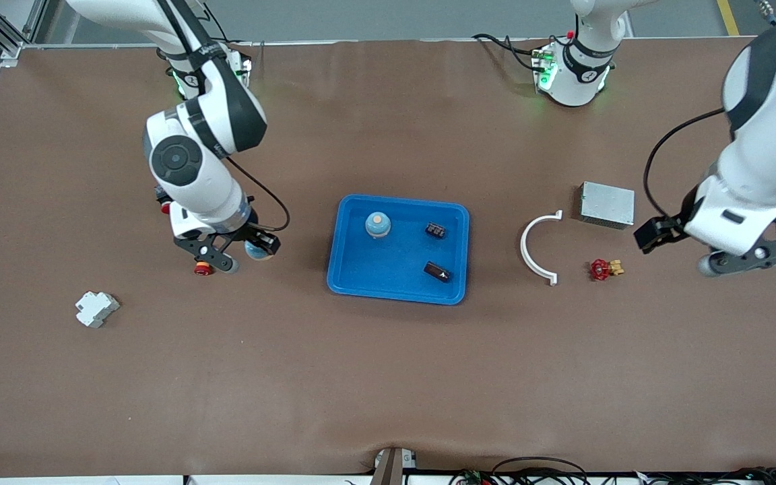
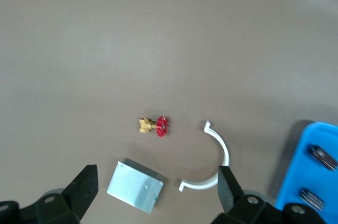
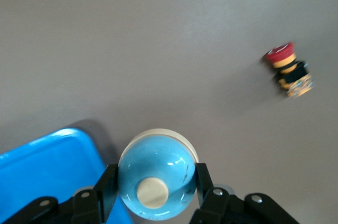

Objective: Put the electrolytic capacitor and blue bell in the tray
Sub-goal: 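Carry the bell toward the tray with the right gripper while the left gripper withdraws, then lower the bell into the tray and open the right gripper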

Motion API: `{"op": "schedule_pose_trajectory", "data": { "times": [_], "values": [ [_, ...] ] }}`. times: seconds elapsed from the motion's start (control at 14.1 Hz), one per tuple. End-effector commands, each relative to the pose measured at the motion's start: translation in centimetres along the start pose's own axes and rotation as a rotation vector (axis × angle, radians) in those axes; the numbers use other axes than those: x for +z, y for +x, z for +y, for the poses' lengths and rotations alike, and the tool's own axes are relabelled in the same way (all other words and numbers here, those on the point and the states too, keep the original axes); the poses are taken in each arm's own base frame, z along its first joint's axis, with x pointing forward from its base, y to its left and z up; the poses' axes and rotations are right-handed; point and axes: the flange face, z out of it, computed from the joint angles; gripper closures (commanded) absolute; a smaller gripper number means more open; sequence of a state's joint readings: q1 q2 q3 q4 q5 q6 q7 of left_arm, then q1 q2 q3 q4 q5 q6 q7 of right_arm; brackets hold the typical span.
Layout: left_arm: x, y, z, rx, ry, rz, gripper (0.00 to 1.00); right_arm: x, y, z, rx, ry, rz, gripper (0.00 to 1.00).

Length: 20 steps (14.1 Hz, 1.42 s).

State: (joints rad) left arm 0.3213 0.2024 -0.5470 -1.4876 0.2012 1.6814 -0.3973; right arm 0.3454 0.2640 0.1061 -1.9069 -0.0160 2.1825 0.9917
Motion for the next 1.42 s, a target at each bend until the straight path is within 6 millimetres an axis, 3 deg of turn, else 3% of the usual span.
{"op": "schedule_pose_trajectory", "data": {
  "times": [0.0,0.28,0.42,0.64,0.99,1.34],
  "values": [
    [-2.2,-1.9,-1.6,0.004,-0.034,-0.001,0.0,0.6,-0.8,-3.8,0.091,0.035,0.0,1.0],
    [-4.4,-3.3,-1.5,0.032,-0.051,0.031,0.0,2.6,-2.9,-8.9,0.162,0.085,0.007,1.0],
    [-3.9,-4.4,-2.3,0.062,-0.026,0.021,0.0,3.9,-4.5,-11.6,0.183,0.091,0.003,1.0],
    [-3.8,-5.7,-3.8,0.12,-0.014,0.011,0.0,6.0,-6.0,-14.0,0.206,0.085,0.003,1.0],
    [-5.6,-6.9,-5.4,0.141,-0.057,-0.003,0.0,8.8,-8.4,-15.7,0.222,0.057,0.013,1.0],
    [-6.3,-7.1,-4.6,0.152,-0.074,0.007,0.0,10.6,-10.0,-16.3,0.235,0.053,0.041,1.0]
  ]
}}
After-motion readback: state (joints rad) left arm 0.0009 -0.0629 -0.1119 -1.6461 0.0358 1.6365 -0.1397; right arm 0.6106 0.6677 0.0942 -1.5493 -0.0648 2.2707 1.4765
